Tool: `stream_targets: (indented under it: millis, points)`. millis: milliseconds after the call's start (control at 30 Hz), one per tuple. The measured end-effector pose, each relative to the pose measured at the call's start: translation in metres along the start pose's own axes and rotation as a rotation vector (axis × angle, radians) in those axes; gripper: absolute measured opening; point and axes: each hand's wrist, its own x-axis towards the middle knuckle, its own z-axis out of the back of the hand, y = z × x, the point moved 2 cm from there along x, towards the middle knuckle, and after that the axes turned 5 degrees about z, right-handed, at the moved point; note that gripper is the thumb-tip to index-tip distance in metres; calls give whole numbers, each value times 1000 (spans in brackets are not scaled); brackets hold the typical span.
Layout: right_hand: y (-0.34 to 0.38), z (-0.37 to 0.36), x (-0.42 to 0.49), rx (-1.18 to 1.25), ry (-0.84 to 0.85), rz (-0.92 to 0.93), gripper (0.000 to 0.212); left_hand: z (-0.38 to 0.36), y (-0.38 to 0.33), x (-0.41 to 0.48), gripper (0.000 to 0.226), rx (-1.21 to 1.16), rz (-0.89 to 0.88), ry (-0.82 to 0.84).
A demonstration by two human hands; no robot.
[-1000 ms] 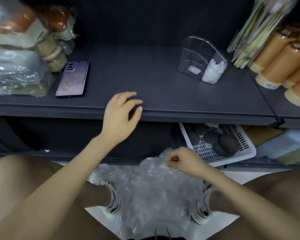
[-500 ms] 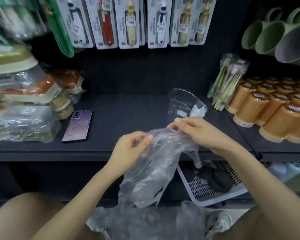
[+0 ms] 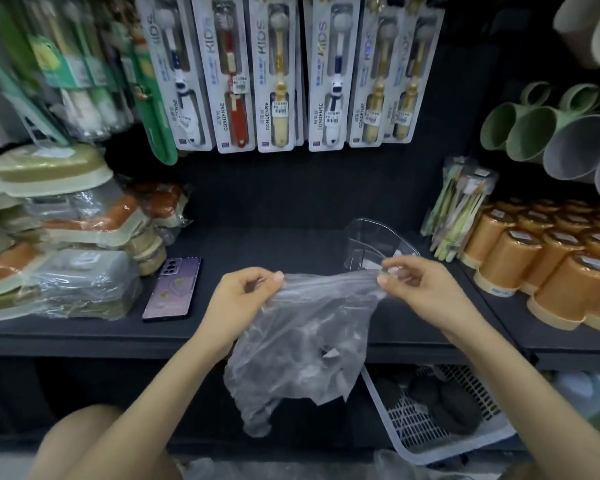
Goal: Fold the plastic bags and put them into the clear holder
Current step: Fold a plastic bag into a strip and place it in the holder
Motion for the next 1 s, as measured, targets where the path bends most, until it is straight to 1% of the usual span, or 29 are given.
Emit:
stream_targets:
  millis: [33, 100, 167, 200, 233, 267, 300, 333, 400, 467, 500, 533, 600, 633, 700, 800, 867, 933, 967, 1000]
  points:
    - [4, -3, -2, -77, -71, 70, 24, 0, 1, 2, 37, 3, -1, -23]
    - [20, -10, -10, -220, -114, 275, 44, -4, 0, 4, 45, 5, 0, -57]
    - [38, -24, -17, -375, -80, 444, 68, -8, -3, 5, 48, 26, -11, -53]
    - [43, -33, -16, -435, -48, 488, 77, -11, -5, 5, 47, 36, -17, -39]
    - [44, -41, -13, -487, -11, 508, 82, -13, -6, 6, 47, 40, -21, -23]
    - [44, -49, -9, -518, 29, 504, 82, -14, -8, 6, 45, 38, -20, -4]
    - [43, -56, -5, -527, 64, 476, 77, -14, -8, 6, 42, 28, -7, 15]
    - [42, -60, 0, -512, 88, 442, 66, -13, -9, 7, 37, -2, 20, 34]
    - [40, -65, 7, -435, 93, 420, 36, -10, -10, 6, 29, -99, 91, 80]
    - [38, -68, 12, -369, 91, 445, 12, -3, -11, 4, 36, -235, 163, 127]
    - [36, -69, 13, -330, 99, 436, 7, 2, -10, 5, 40, -301, 186, 153]
    - [34, -68, 15, -273, 112, 403, 8, 7, -9, 5, 46, -344, 195, 180]
    - [30, -64, 18, -171, 155, 311, 10, 17, -7, 4, 50, -304, 166, 228]
    - [27, -63, 21, -169, 180, 280, 11, 20, -6, 3, 47, -251, 144, 240]
    - [22, -60, 24, -239, 240, 256, 13, 23, -4, 2, 36, -186, 115, 228]
    - [19, -55, 25, -300, 289, 232, 19, 23, -3, 2, 21, -96, 56, 158]
    - [27, -50, 19, -174, 337, 209, 31, 20, -2, 4, 12, -23, 14, 126]
    - [43, -51, 10, 17, 376, 217, 43, 13, -4, 3, 11, 3, -9, 113]
    - [51, -54, 5, 25, 373, 244, 51, 9, -6, 3, 13, 1, -18, 107]
    - [57, -60, 1, -43, 354, 292, 60, 6, -8, 2, 15, -2, -23, 97]
